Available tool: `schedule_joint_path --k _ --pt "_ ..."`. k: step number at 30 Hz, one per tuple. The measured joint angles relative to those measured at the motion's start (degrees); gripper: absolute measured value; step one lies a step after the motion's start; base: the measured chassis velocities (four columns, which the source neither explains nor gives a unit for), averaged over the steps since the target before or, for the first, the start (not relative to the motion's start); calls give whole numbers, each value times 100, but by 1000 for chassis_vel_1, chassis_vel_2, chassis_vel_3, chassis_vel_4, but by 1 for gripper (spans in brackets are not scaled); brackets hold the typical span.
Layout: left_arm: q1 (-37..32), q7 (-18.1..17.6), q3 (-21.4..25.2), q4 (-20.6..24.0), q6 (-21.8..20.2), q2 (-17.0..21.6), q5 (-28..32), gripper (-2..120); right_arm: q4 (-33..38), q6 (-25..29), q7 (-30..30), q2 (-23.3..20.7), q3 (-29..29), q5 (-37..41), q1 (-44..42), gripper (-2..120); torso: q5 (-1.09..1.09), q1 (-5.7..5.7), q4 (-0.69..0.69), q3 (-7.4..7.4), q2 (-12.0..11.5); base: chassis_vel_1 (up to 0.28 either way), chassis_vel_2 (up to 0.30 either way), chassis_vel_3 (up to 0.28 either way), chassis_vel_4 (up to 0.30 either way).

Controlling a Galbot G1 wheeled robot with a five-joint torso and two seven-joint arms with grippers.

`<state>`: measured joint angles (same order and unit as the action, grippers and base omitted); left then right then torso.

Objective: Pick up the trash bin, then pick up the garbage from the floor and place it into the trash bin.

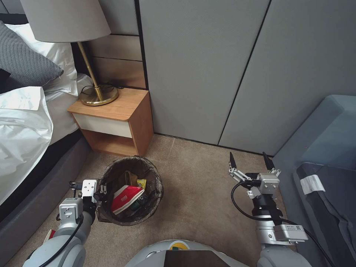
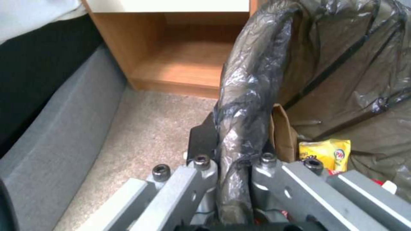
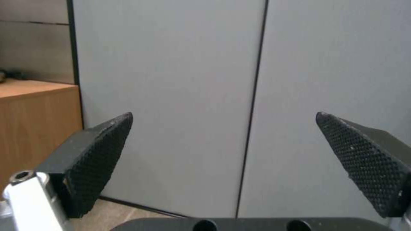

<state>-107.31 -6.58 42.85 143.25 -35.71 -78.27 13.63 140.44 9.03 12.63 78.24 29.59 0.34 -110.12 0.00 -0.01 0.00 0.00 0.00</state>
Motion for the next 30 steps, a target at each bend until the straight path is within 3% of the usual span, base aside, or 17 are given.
schedule_joint_path --k 30 --pt "-11 0 5 0 59 -41 18 3 -90 -23 118 46 -175 -167 -26 100 0 1 0 0 0 8 7 7 8"
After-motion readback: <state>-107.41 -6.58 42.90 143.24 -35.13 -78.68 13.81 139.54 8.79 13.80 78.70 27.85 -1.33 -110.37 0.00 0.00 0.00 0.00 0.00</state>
